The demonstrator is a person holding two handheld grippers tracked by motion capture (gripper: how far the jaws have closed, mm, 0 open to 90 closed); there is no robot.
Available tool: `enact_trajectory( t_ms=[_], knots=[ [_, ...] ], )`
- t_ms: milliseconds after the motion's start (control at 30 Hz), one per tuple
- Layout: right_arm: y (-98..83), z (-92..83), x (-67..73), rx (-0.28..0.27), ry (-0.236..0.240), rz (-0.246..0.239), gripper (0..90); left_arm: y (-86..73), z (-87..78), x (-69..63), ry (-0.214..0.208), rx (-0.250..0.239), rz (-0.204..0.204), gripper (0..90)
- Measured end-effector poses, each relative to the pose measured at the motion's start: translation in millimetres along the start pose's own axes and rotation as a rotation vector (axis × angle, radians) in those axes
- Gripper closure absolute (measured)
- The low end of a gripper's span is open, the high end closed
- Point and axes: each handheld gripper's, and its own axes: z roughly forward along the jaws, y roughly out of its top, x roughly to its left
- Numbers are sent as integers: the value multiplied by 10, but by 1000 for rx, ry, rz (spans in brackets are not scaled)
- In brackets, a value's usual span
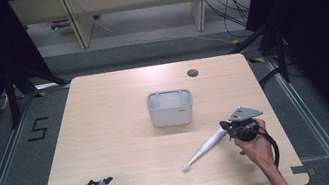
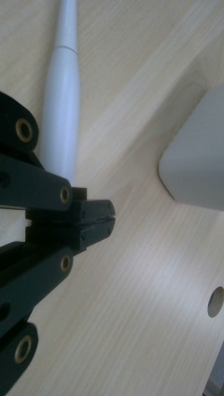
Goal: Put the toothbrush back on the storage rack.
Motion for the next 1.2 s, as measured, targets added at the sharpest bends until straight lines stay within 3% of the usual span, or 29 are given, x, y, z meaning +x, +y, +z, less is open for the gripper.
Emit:
enact_trajectory(
  t_ms=[67, 100, 333, 567, 600, 633, 733, 767, 867, 967, 1000, 1033, 1067, 1200],
  knots=[
    [29, 34, -37, -4, -5, -2, 900, 1, 0, 2, 0, 2, 4, 150],
    [40, 65, -37, 6, -11, 27, 900, 0, -2, -2, -1, 0, 0, 150],
    [41, 170, -127, 23, -13, 13, 900, 1, -2, -1, -1, 2, 3, 151],
    [51, 221, -183, 58, -12, 47, 900, 1, 6, 5, 14, 12, 14, 150],
    [51, 221, -183, 58, -12, 47, 900, 1, 6, 5, 14, 12, 14, 150],
    [43, 232, -217, 69, -18, 17, 900, 2, 4, 1, 4, 5, 8, 150],
    [39, 249, -204, 77, -14, 47, 900, 3, -1, 1, -2, 1, 5, 150],
    [31, 263, -217, 76, -13, 20, 900, 2, 1, 1, -3, 1, 4, 150],
    [39, 283, -183, 111, -5, 48, 900, 1, 7, -5, 8, 4, 1, 150],
    [35, 324, -189, 118, -5, 19, 900, 1, 8, -7, 7, 5, 0, 150],
    [34, 331, -186, 131, -1, 19, 900, 4, 6, 5, 12, 13, 18, 150],
    [31, 332, -163, 139, 4, 42, 900, 2, 8, 1, 11, 9, 13, 151],
    [24, 345, -173, 133, -1, 20, 900, 0, 9, -8, 1, 5, -3, 150],
    [9, 344, -176, 141, 3, 25, 900, 2, 5, -8, 5, 4, 0, 151]
  ],
)
